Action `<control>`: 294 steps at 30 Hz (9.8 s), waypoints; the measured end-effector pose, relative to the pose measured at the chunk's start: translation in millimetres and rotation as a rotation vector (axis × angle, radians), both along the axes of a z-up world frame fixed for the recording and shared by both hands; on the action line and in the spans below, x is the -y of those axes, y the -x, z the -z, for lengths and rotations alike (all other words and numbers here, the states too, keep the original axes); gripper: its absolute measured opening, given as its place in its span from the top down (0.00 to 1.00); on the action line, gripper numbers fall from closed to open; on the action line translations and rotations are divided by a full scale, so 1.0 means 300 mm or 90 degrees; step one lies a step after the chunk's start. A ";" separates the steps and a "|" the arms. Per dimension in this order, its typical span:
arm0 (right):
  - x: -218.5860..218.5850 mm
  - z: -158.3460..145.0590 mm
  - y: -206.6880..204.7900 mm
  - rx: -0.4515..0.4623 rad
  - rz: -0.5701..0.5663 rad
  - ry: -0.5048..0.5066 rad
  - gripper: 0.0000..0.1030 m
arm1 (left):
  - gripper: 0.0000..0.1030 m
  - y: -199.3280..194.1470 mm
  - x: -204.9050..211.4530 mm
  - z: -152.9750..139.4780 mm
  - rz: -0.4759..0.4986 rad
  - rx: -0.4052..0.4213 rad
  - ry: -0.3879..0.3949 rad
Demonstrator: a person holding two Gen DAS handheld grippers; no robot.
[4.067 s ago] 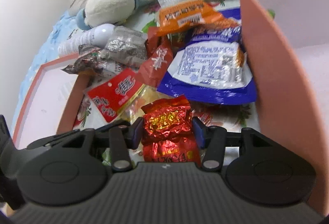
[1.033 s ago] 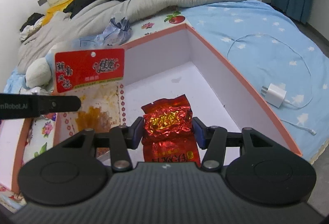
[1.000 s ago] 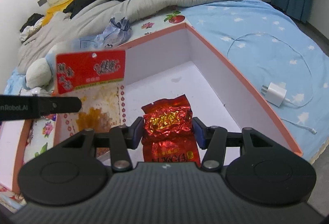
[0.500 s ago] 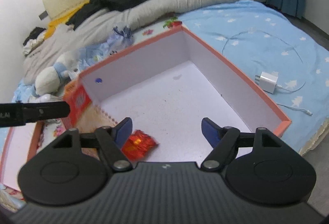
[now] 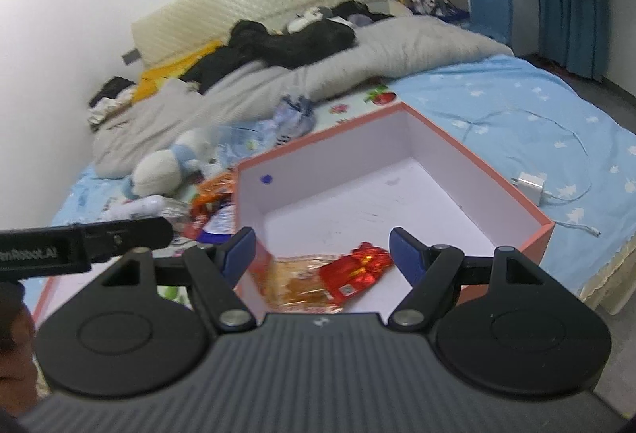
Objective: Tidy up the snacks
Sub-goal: 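Withdraw the right gripper from the deep pink box, then grasp the red spicy-strip bag with the right gripper while the left grasps the dark foil bag, then carry both bags over the deep pink box with both grippers, then open both grippers to drop the bags into the deep pink box, then withdraw both grippers from the deep pink box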
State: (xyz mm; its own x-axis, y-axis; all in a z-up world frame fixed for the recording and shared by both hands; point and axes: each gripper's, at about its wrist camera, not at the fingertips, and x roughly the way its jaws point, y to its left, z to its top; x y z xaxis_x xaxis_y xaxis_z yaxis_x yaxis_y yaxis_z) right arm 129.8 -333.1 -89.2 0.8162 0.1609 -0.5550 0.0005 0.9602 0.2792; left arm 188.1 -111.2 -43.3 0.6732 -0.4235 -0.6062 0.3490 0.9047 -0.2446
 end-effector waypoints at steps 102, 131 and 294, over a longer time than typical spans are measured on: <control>-0.981 0.500 -0.890 -0.152 -0.343 0.315 0.66 | 0.64 -0.816 -0.965 0.614 -0.294 -0.162 0.028; -0.757 0.205 -0.222 -0.084 -0.239 0.121 0.67 | 0.71 -0.035 -0.842 0.262 -0.323 -0.046 -0.015; -0.641 0.323 0.058 0.121 -0.178 0.210 0.46 | 0.29 -0.006 -0.519 0.373 -0.206 -0.020 -0.094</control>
State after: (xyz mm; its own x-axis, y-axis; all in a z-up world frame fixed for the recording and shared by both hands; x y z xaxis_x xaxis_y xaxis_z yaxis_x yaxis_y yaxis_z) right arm 112.5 -140.6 -186.2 0.8592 0.2288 -0.4576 -0.2919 0.9538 -0.0711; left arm 189.9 44.5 -155.4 0.7386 -0.0980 -0.6670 0.0330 0.9935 -0.1094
